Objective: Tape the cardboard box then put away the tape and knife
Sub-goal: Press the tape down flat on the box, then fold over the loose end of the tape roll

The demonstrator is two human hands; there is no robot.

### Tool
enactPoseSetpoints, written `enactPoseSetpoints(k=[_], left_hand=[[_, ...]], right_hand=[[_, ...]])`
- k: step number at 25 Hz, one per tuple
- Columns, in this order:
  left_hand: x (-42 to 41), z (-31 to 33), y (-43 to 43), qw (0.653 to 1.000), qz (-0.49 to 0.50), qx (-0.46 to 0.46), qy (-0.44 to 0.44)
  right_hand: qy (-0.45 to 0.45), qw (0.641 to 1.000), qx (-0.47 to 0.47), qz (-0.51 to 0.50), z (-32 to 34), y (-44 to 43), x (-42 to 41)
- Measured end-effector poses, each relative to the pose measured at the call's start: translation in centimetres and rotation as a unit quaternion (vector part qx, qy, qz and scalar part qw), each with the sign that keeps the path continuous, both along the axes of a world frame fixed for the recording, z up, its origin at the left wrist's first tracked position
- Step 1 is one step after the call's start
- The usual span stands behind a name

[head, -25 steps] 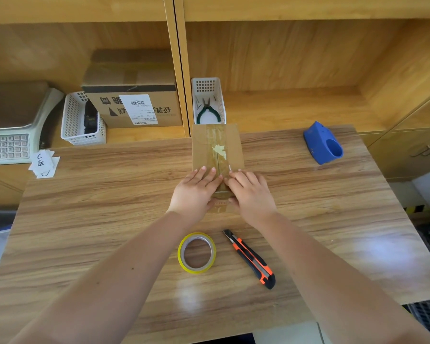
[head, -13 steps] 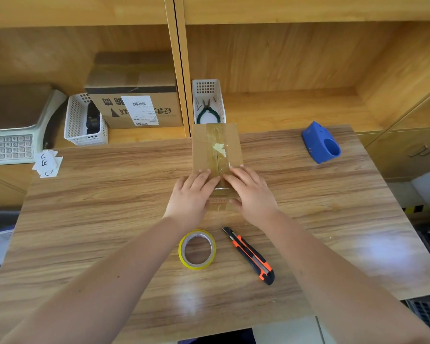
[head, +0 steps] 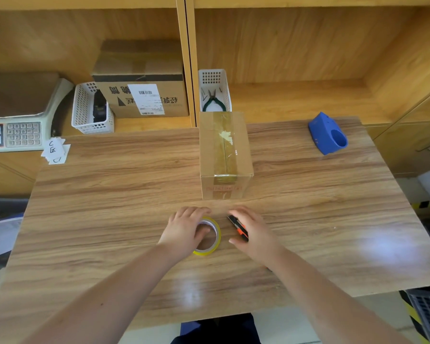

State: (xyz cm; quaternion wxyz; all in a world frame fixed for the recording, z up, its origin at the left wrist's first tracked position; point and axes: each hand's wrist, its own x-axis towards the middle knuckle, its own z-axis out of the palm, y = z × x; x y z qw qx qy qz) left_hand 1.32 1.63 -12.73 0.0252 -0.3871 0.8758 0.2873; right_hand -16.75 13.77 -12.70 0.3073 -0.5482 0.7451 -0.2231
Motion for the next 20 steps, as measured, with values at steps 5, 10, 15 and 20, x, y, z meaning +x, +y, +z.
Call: enactPoseSetpoints(k=[5, 10, 15, 20], left_hand=[[-0.3, -1.4, 1.4, 0.991, 0.003, 0.133, -0.023], [-1.4, -1.6, 2.0, 0.964, 0.076, 0.252, 0.033], [-1.9, -1.8, 2.8, 0.941, 0.132, 0.3, 0.088], [-2.5, -0.9, 2.8, 0.893, 0.252, 0.331, 0.169]], right_hand=[[-0.073, 0.985, 0.142, -0.061, -3.4, 0.0, 2.5], [-0.157, 0.963, 0.151, -0.162, -6.7, -0.2, 4.8], [-0.163, 0.965, 0.091, -0.184, -7.4, -0.2, 5.3], [-0.214, 0.954, 0.002, -0.21, -5.9, -0.1, 5.1]])
